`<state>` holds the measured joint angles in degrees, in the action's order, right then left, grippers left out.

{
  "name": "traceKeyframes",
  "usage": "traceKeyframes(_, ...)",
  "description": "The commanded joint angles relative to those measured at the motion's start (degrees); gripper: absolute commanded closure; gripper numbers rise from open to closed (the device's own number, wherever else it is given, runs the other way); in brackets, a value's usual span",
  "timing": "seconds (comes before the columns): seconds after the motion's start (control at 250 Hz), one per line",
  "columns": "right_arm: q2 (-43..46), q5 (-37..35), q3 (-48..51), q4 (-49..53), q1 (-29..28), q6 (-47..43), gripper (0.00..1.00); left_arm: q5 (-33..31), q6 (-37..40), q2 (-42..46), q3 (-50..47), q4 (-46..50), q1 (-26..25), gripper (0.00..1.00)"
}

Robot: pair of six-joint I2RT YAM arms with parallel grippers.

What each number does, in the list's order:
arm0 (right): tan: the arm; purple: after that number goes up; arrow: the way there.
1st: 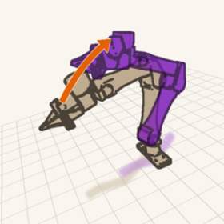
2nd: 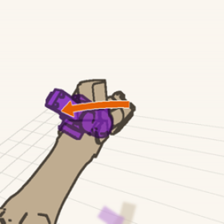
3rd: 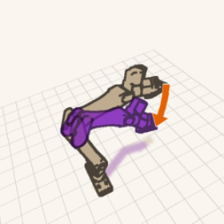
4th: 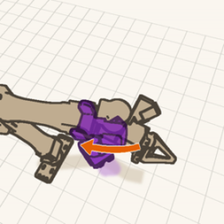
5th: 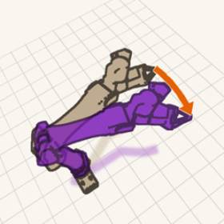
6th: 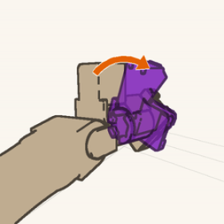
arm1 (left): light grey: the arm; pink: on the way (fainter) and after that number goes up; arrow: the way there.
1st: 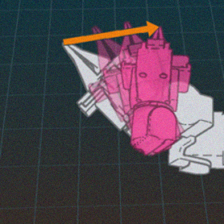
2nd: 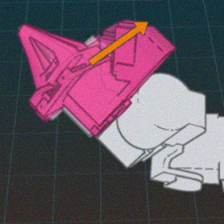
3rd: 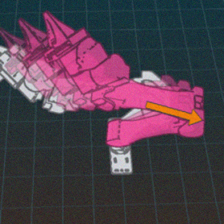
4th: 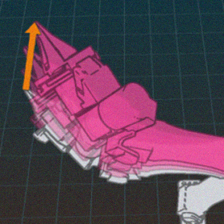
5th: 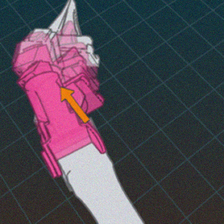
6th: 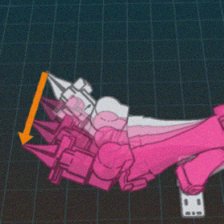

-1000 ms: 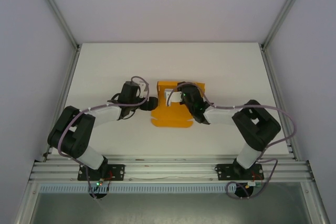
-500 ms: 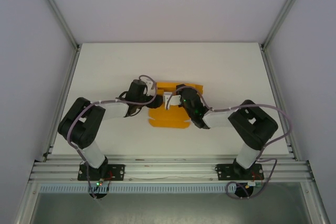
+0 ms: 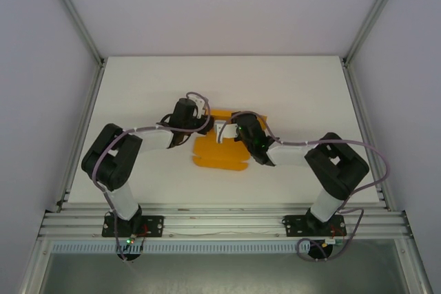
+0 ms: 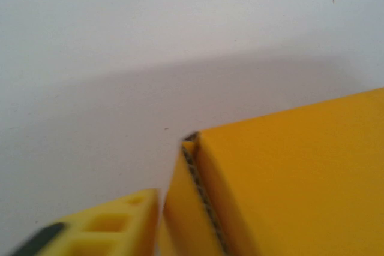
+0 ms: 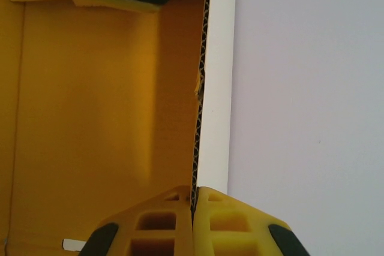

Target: Assemble paper box

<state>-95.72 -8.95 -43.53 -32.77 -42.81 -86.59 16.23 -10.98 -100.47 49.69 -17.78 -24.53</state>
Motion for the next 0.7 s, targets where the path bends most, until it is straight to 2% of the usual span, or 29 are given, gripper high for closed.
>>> traceKeyframes(0.0,-0.29,2.16,-0.04,6.57,-0.44,1.42,1.00,-9.08,-1.79,-1.95,1.85,-0.51,-0.45,0.87)
traceKeyframes(0.028,-0.12,2.02,-0.02,6.58,-0.44,1.72,1.00,-11.18,-2.60,-2.31,1.93,-0.09,-0.87,1.00)
traceKeyframes(0.108,0.17,1.84,-0.12,6.63,-0.44,3.42,1.00,-17.41,-4.23,-3.69,1.40,-0.90,-2.75,1.00)
traceKeyframes(0.172,0.36,1.92,-0.18,6.67,-0.48,4.70,1.00,-25.93,-5.83,-5.18,0.90,-1.84,-4.64,1.00)
traceKeyframes(0.4,0.08,1.06,-0.94,6.97,-0.59,6.83,1.00,-39.13,-15.15,-8.31,2.43,-0.10,-6.55,1.00)
traceKeyframes(0.512,0.10,0.30,-0.85,7.55,-0.66,7.20,1.00,-42.97,-17.72,-8.47,2.72,2.11,-6.76,1.00)
traceKeyframes(0.696,-0.16,-0.23,-1.34,7.83,-0.61,8.19,1.00,-41.98,-15.36,-10.34,3.10,3.62,-7.18,1.00)
